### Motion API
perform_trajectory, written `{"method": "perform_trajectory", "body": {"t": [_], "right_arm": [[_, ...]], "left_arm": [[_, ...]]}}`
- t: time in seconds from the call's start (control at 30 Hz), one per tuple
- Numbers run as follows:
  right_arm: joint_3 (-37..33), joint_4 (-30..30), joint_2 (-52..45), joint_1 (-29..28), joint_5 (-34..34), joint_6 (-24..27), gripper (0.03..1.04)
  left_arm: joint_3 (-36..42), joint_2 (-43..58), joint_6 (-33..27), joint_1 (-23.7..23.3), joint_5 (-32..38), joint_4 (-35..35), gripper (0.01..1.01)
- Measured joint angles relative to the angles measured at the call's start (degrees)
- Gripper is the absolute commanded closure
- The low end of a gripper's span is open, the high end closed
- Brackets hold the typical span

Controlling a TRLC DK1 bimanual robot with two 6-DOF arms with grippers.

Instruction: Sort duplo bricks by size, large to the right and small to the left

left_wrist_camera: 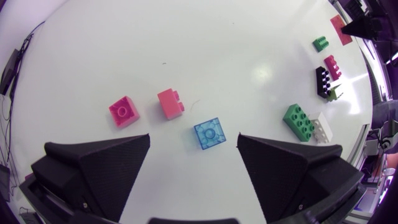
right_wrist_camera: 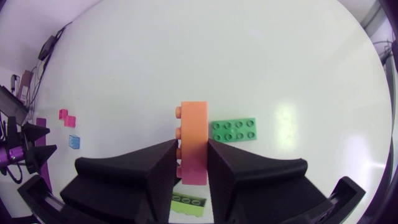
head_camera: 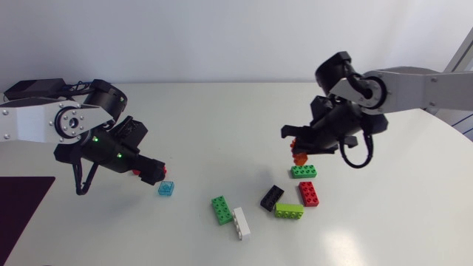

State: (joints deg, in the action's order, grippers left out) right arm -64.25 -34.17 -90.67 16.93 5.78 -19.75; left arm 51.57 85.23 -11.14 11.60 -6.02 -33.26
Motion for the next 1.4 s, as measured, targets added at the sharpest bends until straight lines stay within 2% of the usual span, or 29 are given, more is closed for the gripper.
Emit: {"method": "perform_trajectory", "body": {"t": [0.13,0.3,0.6,0.63,0.67,0.7,0.77,0.8,0.97,1.13,1.23,1.4], "right_arm": [[7.5,-0.3,2.9,-5.5,2.3,0.6,1.01],[16.2,-0.1,3.4,-8.9,5.2,1.4,1.01],[19.2,3.6,3.0,-13.5,6.3,2.8,1.00],[19.2,4.1,2.7,-13.6,6.3,2.9,0.96],[19.2,4.5,2.5,-13.6,6.3,3.1,0.85],[19.2,4.6,2.3,-13.6,6.3,3.1,0.69],[19.2,4.6,2.2,-13.6,6.3,3.1,0.24],[19.1,4.6,2.1,-13.6,6.3,3.1,0.06],[18.9,4.0,2.1,-13.6,6.0,3.1,0.06],[15.5,-0.4,3.0,-11.8,5.9,2.9,0.06],[11.8,-3.3,4.7,-6.1,5.8,1.6,0.06],[7.7,-3.4,5.6,9.7,2.5,-1.5,0.06]], "left_arm": [[-0.5,-0.3,0.0,0.0,0.0,0.3,0.056],[-0.5,-0.6,0.0,0.3,0.0,0.3,0.056],[-1.4,-1.0,0.0,0.5,-0.2,0.5,0.056],[-1.4,-1.0,0.0,0.6,-0.2,0.5,0.056],[-1.4,-1.0,0.0,0.6,-0.2,0.5,0.056],[-1.4,-1.1,0.0,0.6,-0.2,0.5,0.056],[-1.4,-1.2,0.0,0.9,-0.2,0.5,0.056],[-1.4,-1.3,0.0,1.3,-0.2,0.5,0.056],[-1.4,-1.5,0.0,4.4,-0.2,0.5,0.054],[-1.4,-1.7,0.0,7.0,-0.2,0.5,0.054],[-1.4,-2.0,0.0,7.1,-0.2,0.5,0.054],[-1.4,-3.0,0.0,6.7,-0.2,0.5,0.054]]}}
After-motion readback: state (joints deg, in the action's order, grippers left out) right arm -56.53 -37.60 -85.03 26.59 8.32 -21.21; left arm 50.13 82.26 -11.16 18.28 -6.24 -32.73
